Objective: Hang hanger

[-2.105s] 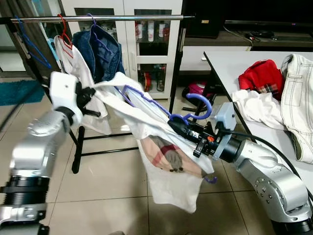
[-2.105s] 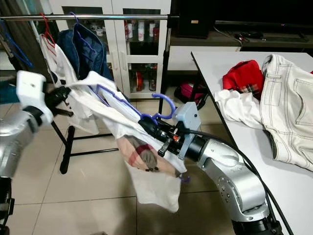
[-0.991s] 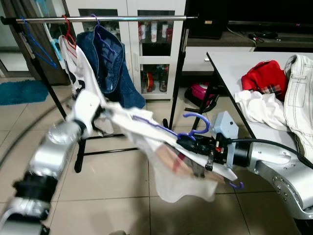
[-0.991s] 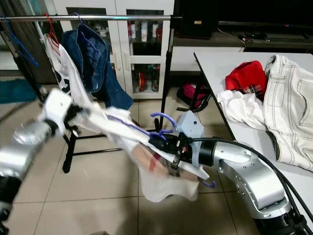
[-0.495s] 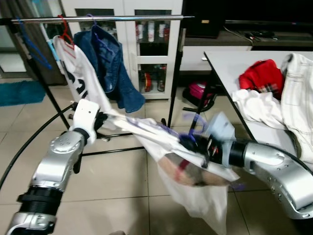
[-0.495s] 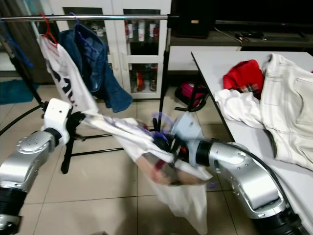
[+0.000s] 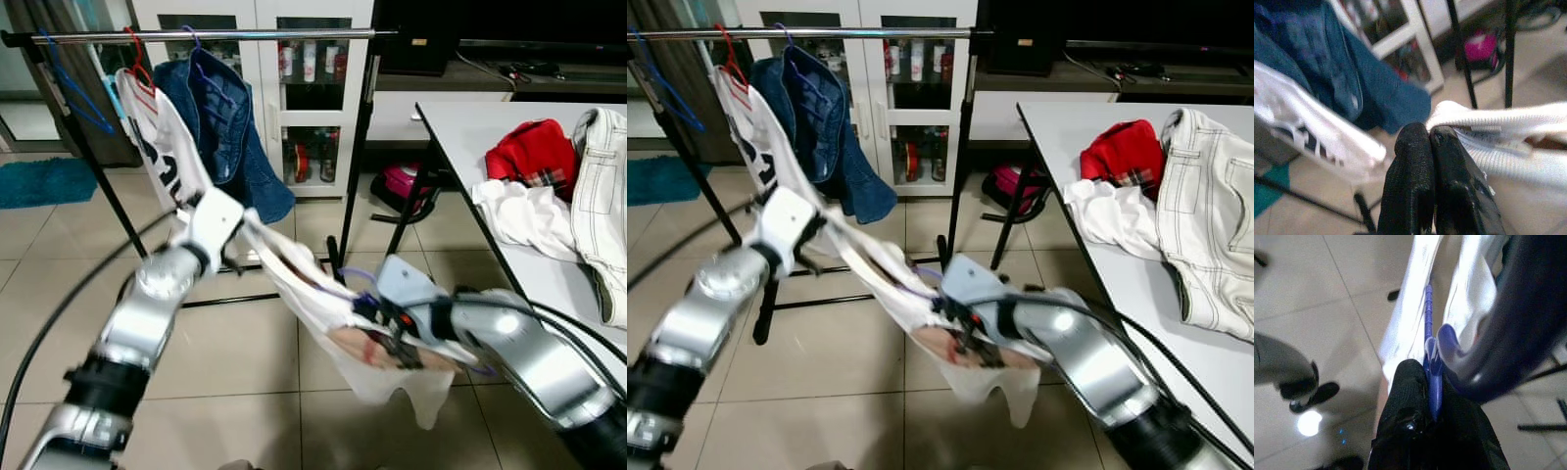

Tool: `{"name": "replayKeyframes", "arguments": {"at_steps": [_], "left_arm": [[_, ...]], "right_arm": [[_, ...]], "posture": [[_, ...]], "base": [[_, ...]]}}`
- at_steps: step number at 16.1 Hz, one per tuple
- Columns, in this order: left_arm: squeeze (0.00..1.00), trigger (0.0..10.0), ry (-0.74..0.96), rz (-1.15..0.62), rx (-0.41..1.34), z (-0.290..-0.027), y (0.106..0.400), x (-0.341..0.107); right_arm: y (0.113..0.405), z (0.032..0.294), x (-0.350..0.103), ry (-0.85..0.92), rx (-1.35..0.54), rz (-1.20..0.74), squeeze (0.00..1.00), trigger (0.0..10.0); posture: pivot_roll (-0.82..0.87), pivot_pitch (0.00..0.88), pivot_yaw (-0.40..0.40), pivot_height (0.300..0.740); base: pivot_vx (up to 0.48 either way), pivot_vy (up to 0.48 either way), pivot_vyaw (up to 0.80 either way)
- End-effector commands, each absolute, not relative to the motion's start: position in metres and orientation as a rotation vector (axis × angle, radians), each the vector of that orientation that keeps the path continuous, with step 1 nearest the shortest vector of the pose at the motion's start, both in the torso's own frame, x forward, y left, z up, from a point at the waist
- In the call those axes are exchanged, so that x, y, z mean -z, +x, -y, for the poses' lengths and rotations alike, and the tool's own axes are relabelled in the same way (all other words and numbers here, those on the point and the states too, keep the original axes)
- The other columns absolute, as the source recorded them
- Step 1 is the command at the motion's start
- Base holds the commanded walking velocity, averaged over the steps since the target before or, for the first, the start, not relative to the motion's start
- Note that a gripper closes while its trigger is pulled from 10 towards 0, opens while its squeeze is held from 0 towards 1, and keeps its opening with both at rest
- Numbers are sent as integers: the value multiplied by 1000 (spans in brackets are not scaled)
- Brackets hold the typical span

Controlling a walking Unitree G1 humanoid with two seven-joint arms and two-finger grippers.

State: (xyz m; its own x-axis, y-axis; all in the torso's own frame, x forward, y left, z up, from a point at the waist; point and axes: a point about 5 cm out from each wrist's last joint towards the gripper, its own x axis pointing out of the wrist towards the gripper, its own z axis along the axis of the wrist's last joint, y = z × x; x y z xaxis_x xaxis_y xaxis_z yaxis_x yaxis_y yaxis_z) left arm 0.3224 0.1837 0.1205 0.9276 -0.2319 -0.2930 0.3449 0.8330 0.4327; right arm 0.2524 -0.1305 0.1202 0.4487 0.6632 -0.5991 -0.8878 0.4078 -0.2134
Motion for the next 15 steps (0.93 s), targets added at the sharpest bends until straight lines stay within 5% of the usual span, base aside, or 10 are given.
{"name": "replayKeyframes", "arguments": {"at_steps": [1,4,12,15], "left_arm": [[0,0,526,-244,242,-195,323,-121],[0,0,643,-318,178,-220,318,-109],[0,0,606,-424,52,-264,310,-90],[0,0,609,-383,89,-259,316,-97]], "right_arm": [[249,134,-120,-567,-1034,-480,0,0],[239,150,-117,-535,-1014,-510,0,0],[233,162,-173,-242,-1145,-230,0,0],[245,158,-171,-242,-1022,-199,0,0]], "posture": [[-109,0,21,740],[-122,0,21,740],[-141,0,16,740],[-142,0,18,740]], "base": [[0,0,0],[0,0,0],[0,0,0],[0,0,0]]}}
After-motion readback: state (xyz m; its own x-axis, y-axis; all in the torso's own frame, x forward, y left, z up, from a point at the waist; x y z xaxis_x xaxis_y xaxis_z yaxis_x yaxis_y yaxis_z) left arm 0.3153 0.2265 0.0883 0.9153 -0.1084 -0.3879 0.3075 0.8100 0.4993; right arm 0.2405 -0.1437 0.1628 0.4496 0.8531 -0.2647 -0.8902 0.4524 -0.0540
